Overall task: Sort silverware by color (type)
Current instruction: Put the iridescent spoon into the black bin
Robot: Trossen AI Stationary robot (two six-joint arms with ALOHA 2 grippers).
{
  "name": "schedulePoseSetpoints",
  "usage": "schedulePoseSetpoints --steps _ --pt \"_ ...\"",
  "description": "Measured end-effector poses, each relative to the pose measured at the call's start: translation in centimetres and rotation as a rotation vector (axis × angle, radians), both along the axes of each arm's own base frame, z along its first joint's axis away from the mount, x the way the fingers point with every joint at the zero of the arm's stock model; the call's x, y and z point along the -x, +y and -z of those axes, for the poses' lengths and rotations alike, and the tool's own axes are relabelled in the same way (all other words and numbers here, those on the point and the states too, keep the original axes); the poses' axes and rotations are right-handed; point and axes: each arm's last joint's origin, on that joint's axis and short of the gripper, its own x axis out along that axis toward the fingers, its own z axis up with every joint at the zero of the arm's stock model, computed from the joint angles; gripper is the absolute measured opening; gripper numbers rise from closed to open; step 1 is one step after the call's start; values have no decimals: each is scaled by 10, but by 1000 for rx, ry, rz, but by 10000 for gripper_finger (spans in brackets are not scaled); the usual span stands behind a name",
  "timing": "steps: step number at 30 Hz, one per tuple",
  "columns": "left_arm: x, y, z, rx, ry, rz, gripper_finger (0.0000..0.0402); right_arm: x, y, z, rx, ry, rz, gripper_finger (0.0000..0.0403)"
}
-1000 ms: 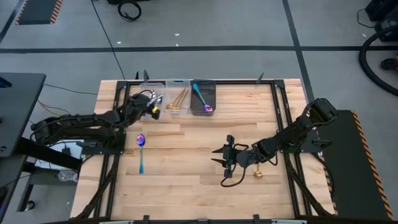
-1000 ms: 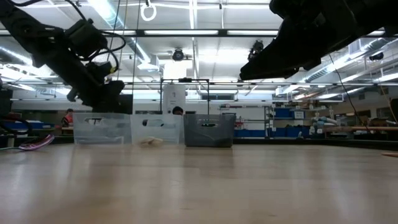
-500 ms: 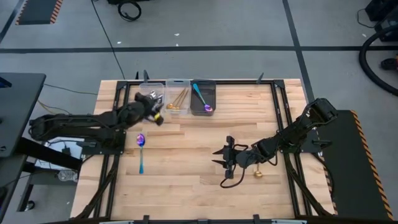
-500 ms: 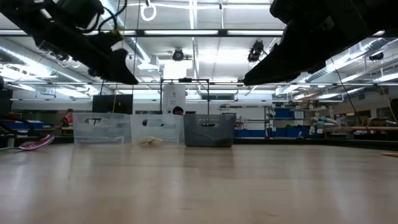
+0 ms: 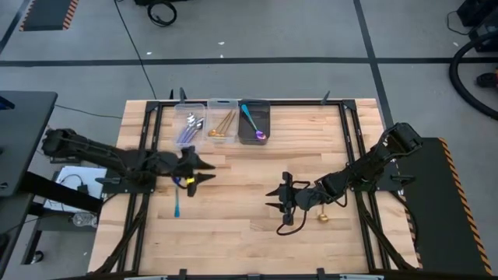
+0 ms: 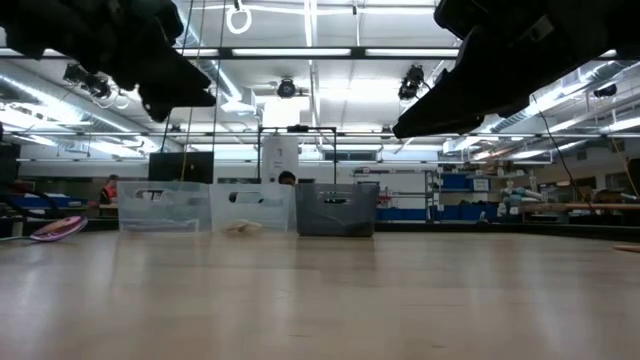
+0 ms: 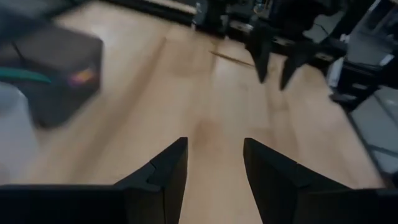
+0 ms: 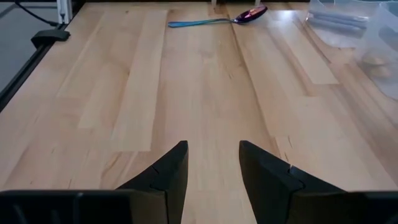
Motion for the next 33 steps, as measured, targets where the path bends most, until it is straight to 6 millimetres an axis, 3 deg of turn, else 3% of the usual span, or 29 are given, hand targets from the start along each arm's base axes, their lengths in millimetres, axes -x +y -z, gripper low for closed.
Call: schedulePoseSetpoints --steps 4,17,21,33 --pt "4 -12 5 82 53 6 162 0 0 0 -8 -1 5 152" --pt "16 -40 18 66 110 -133 143 0 0 1 4 1 6 152" --pt "8 -46 21 64 175 -156 143 -1 -2 3 25 4 27 152" --pt "-21 -63 5 123 463 -313 143 -2 1 11 55 28 4 152"
